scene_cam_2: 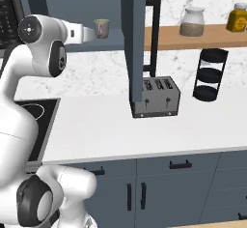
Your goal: Gather all objects into one cabinet and sort the glasses and bowls to opposite sides.
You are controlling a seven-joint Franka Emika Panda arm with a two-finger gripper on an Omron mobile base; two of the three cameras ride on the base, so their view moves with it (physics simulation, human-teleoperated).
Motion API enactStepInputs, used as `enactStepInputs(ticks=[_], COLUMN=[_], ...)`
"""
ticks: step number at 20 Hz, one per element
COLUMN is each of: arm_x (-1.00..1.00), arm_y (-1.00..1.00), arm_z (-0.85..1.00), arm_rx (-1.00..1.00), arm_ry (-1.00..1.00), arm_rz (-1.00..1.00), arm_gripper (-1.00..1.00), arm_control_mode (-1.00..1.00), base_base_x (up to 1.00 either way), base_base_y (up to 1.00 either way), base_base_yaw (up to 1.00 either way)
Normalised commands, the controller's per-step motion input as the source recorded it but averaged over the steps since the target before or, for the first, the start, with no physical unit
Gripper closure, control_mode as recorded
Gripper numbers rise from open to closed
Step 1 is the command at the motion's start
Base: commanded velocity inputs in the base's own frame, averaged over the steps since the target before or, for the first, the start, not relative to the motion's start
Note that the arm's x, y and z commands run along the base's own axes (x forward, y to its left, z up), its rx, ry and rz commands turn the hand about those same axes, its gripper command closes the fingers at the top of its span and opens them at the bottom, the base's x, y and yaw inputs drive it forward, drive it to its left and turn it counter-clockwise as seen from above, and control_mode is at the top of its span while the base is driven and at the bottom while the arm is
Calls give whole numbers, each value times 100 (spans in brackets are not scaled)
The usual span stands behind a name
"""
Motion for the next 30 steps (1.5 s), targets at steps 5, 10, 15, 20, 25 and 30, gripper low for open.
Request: enactStepInputs(ticks=[5, 10, 15, 20, 25, 30], arm_x=[41, 44, 53, 66, 67, 60], arm_y=[0, 0, 0, 0, 0, 0], arm_z=[-4, -4, -4, -1, 0, -8], arm_rx=[0, 0, 0, 0, 0, 0], arm_ry=[0, 0, 0, 0, 0, 0], arm_rz=[0, 0, 0, 0, 0, 0], arm_gripper=[-100, -100, -100, -100, -100, -100], arm_control_mode=[-100, -100, -100, -100, -100, -100], base_base_x=[0, 0, 0, 0, 0, 0], base_base_y=[0, 0, 0, 0, 0, 0], base_base_yaw=[0, 0, 0, 0, 0, 0])
